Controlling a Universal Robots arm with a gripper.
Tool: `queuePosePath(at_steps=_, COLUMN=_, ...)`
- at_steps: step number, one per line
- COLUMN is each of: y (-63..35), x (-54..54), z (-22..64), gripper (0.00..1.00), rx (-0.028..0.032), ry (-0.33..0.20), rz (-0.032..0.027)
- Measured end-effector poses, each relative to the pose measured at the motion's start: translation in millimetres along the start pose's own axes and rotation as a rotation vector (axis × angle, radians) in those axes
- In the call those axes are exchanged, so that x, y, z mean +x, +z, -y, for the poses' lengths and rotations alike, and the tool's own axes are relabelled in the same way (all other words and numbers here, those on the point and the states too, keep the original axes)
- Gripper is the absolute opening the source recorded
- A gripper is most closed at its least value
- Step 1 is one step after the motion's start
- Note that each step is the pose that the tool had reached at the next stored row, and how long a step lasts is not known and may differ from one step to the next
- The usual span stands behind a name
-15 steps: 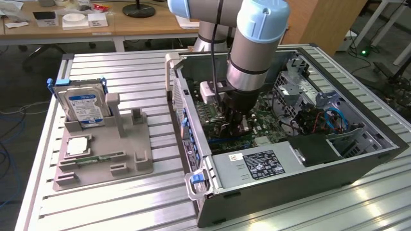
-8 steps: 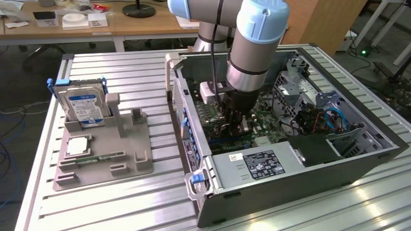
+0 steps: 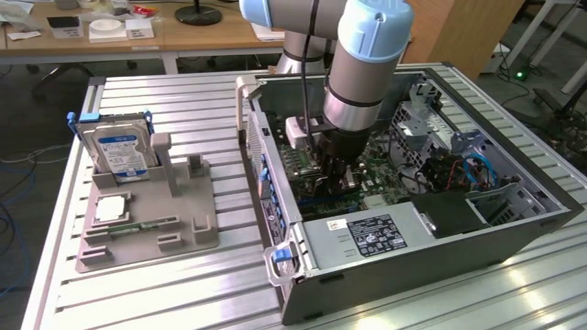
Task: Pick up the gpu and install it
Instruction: 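Insert the gpu into the slot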
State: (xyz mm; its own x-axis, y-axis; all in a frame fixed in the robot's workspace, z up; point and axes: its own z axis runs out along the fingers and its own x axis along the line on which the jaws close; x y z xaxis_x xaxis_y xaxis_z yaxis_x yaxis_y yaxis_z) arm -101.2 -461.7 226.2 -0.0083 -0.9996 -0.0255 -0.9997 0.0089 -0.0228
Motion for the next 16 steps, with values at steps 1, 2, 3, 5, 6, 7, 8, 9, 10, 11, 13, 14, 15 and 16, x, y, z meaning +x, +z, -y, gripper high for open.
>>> queuePosePath(at_steps=1, y=0.0, x=0.0, z=0.0, gripper=0.27, rx=0.0000, ry=0.000, rz=0.0000)
queuePosePath(at_steps=2, y=0.0, x=0.0, z=0.0, gripper=0.27, rx=0.0000, ry=0.000, rz=0.0000)
queuePosePath(at_steps=3, y=0.0, x=0.0, z=0.0, gripper=0.27, rx=0.0000, ry=0.000, rz=0.0000)
queuePosePath(at_steps=5, y=0.0, x=0.0, z=0.0, gripper=0.27, rx=0.0000, ry=0.000, rz=0.0000)
queuePosePath(at_steps=6, y=0.0, x=0.0, z=0.0, gripper=0.27, rx=0.0000, ry=0.000, rz=0.0000)
queuePosePath(at_steps=7, y=0.0, x=0.0, z=0.0, gripper=0.27, rx=0.0000, ry=0.000, rz=0.0000)
queuePosePath(at_steps=8, y=0.0, x=0.0, z=0.0, gripper=0.27, rx=-0.0001, ry=0.000, rz=-0.0001)
queuePosePath(at_steps=9, y=0.0, x=0.0, z=0.0, gripper=0.27, rx=-0.0001, ry=0.000, rz=-0.0002)
queuePosePath(at_steps=10, y=0.1, x=0.0, z=0.0, gripper=0.27, rx=-0.0001, ry=0.000, rz=-0.0001)
queuePosePath(at_steps=11, y=0.1, x=0.0, z=0.0, gripper=0.27, rx=-0.0001, ry=0.000, rz=-0.0001)
queuePosePath(at_steps=13, y=-0.3, x=-0.2, z=0.2, gripper=0.27, rx=0.0005, ry=0.000, rz=0.0010)
queuePosePath(at_steps=14, y=-0.6, x=-0.2, z=0.2, gripper=0.27, rx=0.0007, ry=0.000, rz=0.0013)
queuePosePath(at_steps=15, y=-0.7, x=-0.2, z=0.2, gripper=0.27, rx=0.0006, ry=0.000, rz=0.0011)
queuePosePath(at_steps=16, y=-1.0, x=-0.1, z=0.2, gripper=0.27, rx=0.0002, ry=0.000, rz=0.0004)
